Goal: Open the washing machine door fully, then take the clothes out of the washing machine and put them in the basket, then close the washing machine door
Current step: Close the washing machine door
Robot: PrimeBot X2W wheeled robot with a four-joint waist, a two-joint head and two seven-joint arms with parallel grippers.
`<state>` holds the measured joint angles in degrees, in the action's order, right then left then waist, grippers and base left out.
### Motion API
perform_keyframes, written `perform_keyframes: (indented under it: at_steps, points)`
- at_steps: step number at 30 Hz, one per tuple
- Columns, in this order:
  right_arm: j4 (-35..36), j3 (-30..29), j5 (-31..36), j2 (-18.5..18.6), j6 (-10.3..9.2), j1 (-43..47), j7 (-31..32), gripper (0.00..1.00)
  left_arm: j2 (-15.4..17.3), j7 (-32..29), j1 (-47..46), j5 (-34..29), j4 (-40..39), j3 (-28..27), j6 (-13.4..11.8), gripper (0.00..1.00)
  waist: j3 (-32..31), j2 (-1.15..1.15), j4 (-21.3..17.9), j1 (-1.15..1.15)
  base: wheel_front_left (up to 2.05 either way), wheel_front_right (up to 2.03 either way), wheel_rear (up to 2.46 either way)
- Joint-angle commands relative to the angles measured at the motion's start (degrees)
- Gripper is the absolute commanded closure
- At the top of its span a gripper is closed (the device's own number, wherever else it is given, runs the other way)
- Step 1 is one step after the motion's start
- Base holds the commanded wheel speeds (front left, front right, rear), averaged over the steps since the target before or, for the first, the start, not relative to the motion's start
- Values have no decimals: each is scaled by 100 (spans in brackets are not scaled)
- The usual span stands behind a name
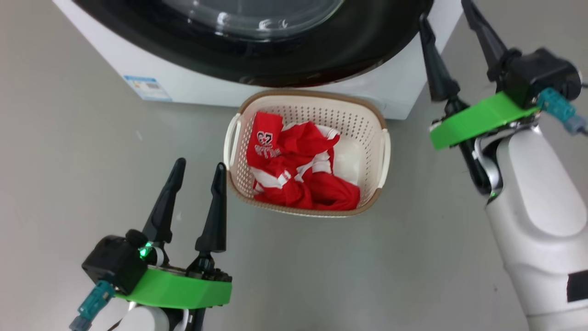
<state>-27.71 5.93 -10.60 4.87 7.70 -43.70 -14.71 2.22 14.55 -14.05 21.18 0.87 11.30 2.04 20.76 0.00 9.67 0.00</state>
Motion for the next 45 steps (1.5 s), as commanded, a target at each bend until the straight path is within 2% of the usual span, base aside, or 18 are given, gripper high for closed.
perform_keyframes:
  at_steps: [1, 21, 32, 45]
  points:
    - [216, 94, -32, -130, -21, 171, -29, 0, 65, 45, 55, -4, -120, -211, -3, 0, -234, 0, -186, 0, 0, 0, 0]
    - [1255, -246, 383, -196, -21, 2416, -29, 0, 65, 45, 769, -553, 111, -472, 58, 0, -1564, 0, -787, 0, 0, 0, 0]
    - [1825, -472, 455, -198, -21, 3350, -29, 0, 65, 45, 1158, -762, 5, -644, 262, 0, -2019, 0, -1025, 0, 0, 0, 0]
    - [2262, -507, 409, -199, -21, 4165, -29, 0, 65, 45, 1450, -945, -104, -830, 198, 0, -2247, 0, -1132, 0, 0, 0, 0]
